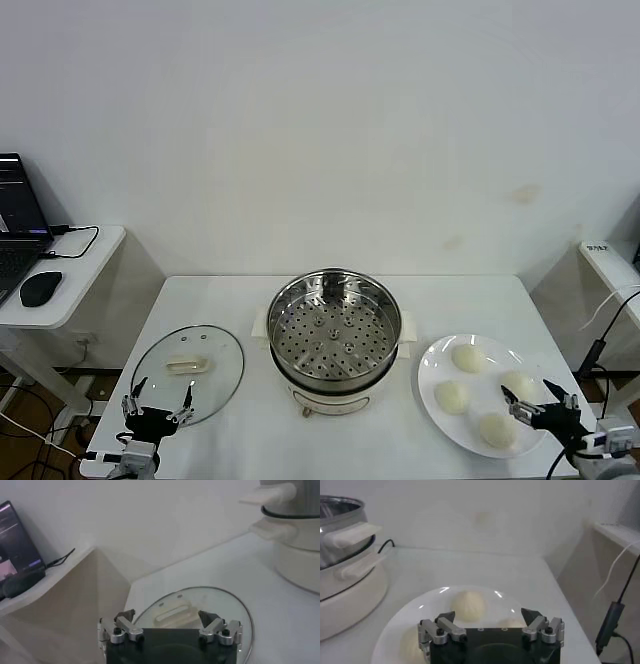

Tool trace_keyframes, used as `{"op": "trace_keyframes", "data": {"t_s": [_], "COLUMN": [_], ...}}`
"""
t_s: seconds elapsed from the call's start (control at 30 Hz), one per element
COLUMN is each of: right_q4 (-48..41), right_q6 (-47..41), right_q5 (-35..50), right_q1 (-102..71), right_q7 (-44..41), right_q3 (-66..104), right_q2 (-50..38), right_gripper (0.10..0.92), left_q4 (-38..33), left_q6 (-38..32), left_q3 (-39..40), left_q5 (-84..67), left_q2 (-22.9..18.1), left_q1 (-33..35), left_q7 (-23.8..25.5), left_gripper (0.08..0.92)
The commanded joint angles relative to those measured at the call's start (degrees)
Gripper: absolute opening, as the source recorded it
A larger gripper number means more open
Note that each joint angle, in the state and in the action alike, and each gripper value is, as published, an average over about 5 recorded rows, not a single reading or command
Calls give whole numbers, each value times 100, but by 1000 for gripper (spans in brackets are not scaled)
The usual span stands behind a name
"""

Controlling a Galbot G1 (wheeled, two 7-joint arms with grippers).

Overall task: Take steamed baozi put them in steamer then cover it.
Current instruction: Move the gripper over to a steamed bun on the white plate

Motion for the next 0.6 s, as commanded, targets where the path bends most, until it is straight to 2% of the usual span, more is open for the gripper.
{"op": "trace_keyframes", "data": {"t_s": [0.03, 0.13, 0.23, 0.37, 0.6], "right_q4": [-69, -240, -543, -1096, -1786], "right_q6": [-313, -497, -686, -236, 478], "right_q5": [-753, -1401, -2088, -2948, -3529], "right_q1": [673, 1146, 1752, 2494, 3517], "right_q7": [-505, -1374, -2736, -4403, -5793], "right_q3": [136, 84, -1, -271, -1353], "right_q2": [-688, -1167, -1851, -2669, -3609], "right_gripper": [823, 823, 823, 823, 823], "left_q4": [-85, -109, -130, -203, -248], "left_q6": [-19, -31, -30, -39, -66], "left_q3": [112, 115, 92, 92, 101], "left_q5": [104, 110, 153, 187, 188], "left_q2": [43, 12, -64, -118, -104], "left_q1": [131, 167, 193, 251, 280], "left_q7": [-171, -271, -341, -347, -371], "left_gripper": [823, 823, 823, 823, 823]}}
